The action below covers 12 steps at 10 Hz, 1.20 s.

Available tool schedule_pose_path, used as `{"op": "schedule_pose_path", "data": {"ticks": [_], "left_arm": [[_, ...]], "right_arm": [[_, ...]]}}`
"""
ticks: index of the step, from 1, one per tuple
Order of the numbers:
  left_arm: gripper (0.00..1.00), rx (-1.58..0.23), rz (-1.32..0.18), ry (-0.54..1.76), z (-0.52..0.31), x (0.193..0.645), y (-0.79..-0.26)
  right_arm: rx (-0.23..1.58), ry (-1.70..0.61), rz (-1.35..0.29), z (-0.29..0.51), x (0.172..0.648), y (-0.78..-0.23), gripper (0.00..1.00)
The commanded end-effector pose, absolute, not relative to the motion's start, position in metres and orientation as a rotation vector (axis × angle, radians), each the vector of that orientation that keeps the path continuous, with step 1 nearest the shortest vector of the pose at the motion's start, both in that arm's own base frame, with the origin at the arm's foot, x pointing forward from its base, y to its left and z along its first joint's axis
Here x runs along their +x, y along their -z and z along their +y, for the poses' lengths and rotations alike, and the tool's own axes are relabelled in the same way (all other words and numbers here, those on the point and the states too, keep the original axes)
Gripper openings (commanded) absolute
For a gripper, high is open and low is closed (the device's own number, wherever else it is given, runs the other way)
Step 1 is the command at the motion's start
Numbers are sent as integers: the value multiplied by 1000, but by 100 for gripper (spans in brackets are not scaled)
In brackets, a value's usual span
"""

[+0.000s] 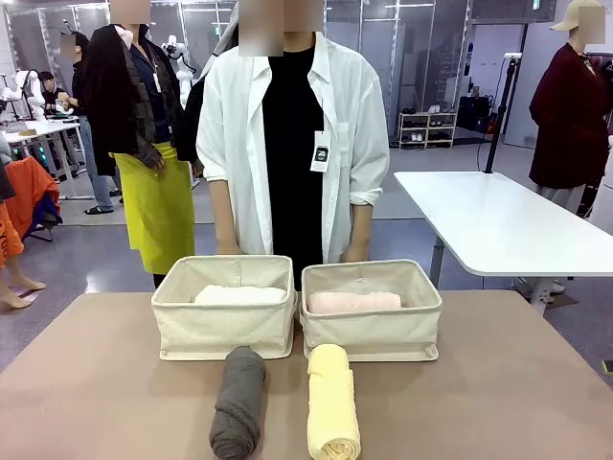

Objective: Divide the towels into two baskets.
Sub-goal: Pick up one hotel-folded towel from the bottom of the table and place it in the Fabric basket indicated by the person.

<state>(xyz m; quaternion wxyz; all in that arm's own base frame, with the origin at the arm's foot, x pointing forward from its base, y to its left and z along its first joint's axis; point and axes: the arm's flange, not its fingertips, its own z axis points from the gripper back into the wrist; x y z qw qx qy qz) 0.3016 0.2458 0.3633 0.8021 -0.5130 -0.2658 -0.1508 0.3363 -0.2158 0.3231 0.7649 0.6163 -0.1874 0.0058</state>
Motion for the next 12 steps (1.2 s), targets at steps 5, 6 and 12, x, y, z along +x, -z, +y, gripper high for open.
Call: {"op": "schedule_pose_path", "data": {"ticks": [5,6,12], "left_arm": [[96,-1089,-560,307,254,302,-363],[96,-1089,-560,307,254,302,-363],[96,-1089,-560,307,254,302,-363]], "right_arm": [[1341,-25,-426,-214,337,-324,100],[1341,-25,-426,-214,337,-324,100],[1341,-25,-426,-214,337,-324,100]]}}
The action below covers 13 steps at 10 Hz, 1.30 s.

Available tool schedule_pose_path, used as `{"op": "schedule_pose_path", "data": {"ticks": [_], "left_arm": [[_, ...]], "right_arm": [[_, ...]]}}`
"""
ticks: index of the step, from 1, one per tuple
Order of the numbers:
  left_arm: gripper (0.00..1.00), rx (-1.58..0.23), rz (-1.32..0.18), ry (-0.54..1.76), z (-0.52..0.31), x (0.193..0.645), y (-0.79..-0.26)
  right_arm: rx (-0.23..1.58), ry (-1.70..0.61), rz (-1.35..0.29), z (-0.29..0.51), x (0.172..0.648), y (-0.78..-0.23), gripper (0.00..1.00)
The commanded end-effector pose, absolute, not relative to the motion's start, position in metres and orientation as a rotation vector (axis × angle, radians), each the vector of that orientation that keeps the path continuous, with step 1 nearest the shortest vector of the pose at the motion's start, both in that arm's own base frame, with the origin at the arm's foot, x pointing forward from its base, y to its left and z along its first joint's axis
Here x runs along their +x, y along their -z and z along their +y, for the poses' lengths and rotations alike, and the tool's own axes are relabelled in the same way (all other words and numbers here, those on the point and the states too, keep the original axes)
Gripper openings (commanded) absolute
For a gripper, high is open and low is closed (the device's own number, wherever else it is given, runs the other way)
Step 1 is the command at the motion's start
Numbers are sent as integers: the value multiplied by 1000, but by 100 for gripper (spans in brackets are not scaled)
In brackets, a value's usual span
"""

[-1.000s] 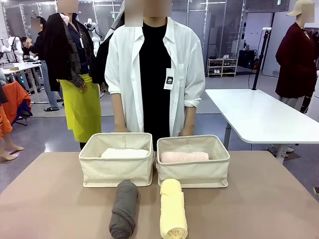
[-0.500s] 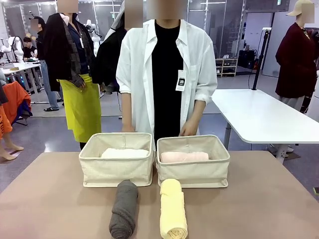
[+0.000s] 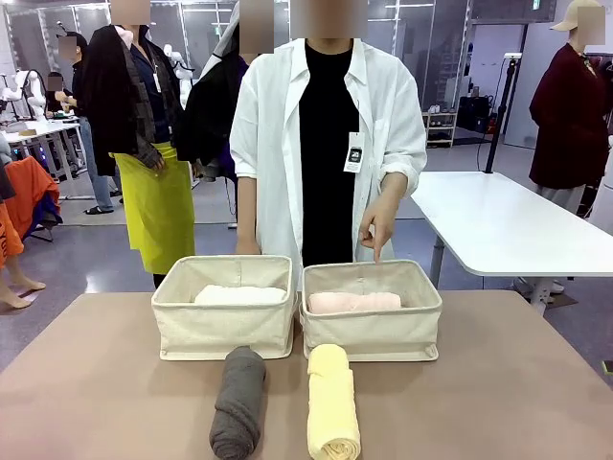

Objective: Divide the towels into two baskets.
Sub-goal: Pick up one hotel-folded towel from the bottom of the table and place it in the Fabric basket indicated by the person.

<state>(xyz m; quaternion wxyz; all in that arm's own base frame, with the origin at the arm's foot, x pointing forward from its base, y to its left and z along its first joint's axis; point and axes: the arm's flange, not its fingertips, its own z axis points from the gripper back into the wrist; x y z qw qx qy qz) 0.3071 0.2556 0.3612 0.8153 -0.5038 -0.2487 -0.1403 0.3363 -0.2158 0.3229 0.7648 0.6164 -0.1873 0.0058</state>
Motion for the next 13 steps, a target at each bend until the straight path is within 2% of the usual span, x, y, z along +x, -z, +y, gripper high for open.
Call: {"op": "schedule_pose_path", "data": {"ticks": [1,2,5,7,10,13], "left_arm": [[96,-1089,-560,307,254,302,-363],[96,-1089,-560,307,254,302,-363],[96,-1089,-560,307,254,302,-363],[96,-1089,-560,307,254,302,-363],[96,-1089,-560,307,254,302,-363],[96,-1089,-560,307,254,302,-363]], "right_arm": [[1341,-25,-426,-214,337,-324,100],[1340,-13,-407,-216,336,-323,100],[1123,-171,-183,-107,388,-382,100],[1024,-193,-103,-31,398,-397,100],[788,-145,-165,74,395,-396,100],[676,-96,-207,141,392,-389,100]]}}
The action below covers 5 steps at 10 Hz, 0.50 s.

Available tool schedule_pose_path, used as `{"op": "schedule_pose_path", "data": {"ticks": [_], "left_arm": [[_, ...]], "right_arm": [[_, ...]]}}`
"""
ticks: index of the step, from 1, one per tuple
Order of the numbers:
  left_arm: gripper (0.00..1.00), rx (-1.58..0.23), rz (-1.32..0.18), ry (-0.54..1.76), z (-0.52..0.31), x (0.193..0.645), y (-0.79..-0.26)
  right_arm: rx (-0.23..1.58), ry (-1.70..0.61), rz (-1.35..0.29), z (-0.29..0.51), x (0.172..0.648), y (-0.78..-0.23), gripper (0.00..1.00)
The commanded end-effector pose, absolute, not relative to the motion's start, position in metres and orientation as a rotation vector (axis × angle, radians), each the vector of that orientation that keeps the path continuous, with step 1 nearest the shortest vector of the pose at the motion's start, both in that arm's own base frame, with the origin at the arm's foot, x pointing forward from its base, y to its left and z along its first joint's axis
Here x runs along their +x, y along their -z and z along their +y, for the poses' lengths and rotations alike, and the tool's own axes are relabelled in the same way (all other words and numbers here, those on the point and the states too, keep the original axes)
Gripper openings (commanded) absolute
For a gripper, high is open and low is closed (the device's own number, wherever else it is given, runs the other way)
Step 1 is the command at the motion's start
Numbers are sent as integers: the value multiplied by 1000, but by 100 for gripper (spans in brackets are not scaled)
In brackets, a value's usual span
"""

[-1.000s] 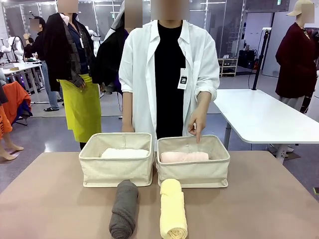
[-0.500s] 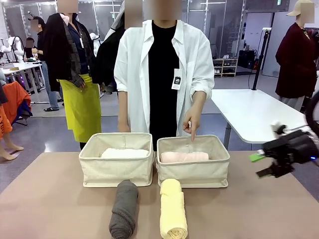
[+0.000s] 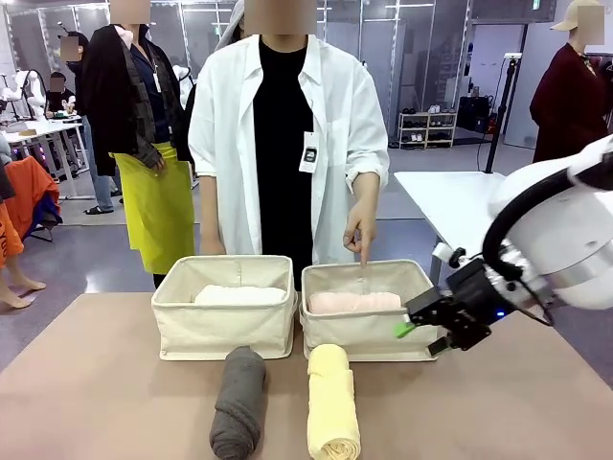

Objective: Divide the towels into two baskets.
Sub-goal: Pick up one hotel-folded towel from the bottom of the table and place it in the Fabric basket indicated by the person.

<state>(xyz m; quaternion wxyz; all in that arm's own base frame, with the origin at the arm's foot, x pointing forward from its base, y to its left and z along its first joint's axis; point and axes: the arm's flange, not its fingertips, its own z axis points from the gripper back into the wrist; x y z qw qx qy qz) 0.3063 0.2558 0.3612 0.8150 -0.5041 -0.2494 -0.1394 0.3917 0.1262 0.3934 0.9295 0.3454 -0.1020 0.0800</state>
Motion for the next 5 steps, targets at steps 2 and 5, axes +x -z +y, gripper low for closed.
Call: {"op": "schedule_pose_path", "data": {"ticks": [2,5], "left_arm": [[96,-1089,-560,307,254,302,-363],[96,-1089,-560,307,254,302,-363]], "right_arm": [[629,-87,-220,176,393,-382,100],[576,-112,-207,222,397,-365,100]]}}
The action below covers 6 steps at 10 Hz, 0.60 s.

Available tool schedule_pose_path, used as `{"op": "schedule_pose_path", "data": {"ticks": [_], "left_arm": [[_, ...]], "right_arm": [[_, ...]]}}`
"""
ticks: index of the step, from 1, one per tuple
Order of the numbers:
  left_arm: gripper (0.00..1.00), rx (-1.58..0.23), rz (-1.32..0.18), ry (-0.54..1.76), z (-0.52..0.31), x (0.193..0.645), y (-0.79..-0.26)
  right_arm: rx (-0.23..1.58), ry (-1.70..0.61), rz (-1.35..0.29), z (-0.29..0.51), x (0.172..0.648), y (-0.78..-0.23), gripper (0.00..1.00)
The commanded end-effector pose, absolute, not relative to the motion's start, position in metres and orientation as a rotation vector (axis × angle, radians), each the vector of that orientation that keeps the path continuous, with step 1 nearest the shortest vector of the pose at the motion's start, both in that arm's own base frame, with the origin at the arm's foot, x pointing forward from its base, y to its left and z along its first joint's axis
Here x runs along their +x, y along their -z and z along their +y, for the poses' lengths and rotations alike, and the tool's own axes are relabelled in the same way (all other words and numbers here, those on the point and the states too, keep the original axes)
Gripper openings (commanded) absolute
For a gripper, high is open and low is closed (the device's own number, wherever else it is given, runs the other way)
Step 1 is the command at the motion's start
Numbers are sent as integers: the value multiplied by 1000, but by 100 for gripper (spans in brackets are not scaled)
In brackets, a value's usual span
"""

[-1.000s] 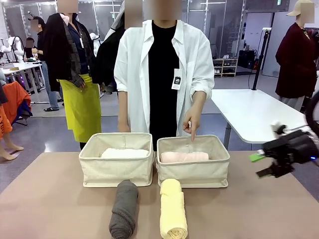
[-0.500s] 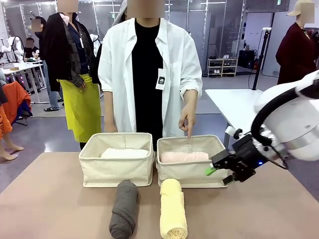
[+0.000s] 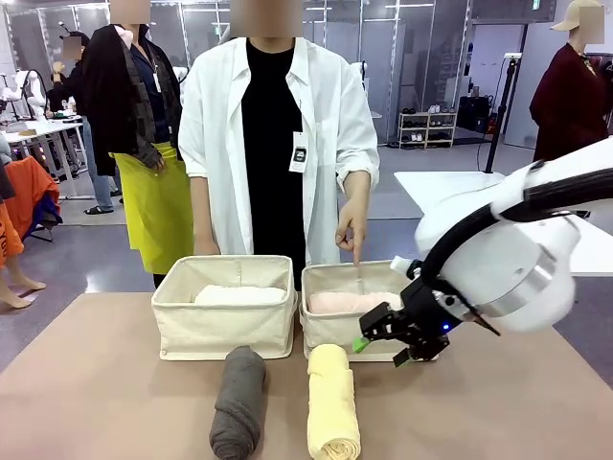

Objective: Divide the towels into two baskets.
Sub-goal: Pick up one hotel-folded towel from the bottom of the table and place it in the Fabric basket indicated by the person.

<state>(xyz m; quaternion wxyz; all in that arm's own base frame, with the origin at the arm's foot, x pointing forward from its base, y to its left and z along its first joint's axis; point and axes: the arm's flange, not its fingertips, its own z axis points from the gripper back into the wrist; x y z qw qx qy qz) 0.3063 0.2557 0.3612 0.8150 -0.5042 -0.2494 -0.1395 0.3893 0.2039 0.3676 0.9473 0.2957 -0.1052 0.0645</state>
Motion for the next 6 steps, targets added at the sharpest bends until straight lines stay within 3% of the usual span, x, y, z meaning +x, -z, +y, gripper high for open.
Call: {"op": "schedule_pose_path", "data": {"ticks": [1,6], "left_arm": [[96,-1089,-560,307,254,302,-363],[96,-1089,-560,307,254,302,-363]], "right_arm": [[558,-126,-209,236,398,-359,100],[476,-145,-203,292,401,-329,100]]}}
